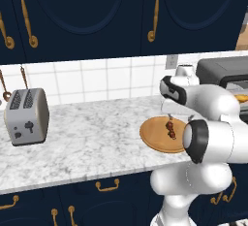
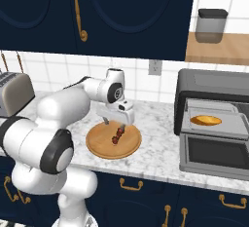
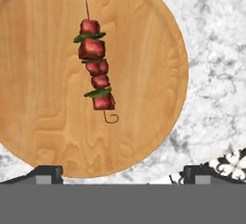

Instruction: Pick up the kebab skewer and baguette bread, and place them inside the toaster oven. Close the toaster oven door and start by setting the timer.

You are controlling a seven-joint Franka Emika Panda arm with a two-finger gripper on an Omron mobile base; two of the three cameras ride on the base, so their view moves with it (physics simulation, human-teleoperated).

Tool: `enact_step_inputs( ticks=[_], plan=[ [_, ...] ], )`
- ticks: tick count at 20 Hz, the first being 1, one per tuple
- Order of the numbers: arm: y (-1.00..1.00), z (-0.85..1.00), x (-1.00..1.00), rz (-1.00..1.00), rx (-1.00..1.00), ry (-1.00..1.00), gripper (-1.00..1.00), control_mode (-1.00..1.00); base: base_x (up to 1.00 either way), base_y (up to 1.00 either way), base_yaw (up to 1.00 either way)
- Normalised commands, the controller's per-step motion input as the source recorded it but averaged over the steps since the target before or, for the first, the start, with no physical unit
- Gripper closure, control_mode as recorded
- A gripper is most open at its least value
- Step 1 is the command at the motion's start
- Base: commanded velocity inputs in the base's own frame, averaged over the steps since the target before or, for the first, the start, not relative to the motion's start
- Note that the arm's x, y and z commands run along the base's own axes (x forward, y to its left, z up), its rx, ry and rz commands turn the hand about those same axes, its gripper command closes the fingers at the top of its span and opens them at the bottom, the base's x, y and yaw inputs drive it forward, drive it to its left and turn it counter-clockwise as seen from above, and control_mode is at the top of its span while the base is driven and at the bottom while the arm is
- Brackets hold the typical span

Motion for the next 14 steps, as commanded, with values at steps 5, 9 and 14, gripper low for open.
enact_step_inputs(
  ticks=[5, 9, 14],
  plan=[
    [0.0, -0.48, 0.08, 0.04, -0.01, -0.08, -1.0, -1.0, 0.0, 0.0, 0.0],
    [0.09, -0.44, 0.09, 0.0, 0.0, -0.03, -1.0, -1.0, 0.0, 0.0, 0.0],
    [0.05, -0.43, 0.23, 0.0, 0.0, -0.05, -1.0, -1.0, 0.0, 0.0, 0.0]
  ],
)
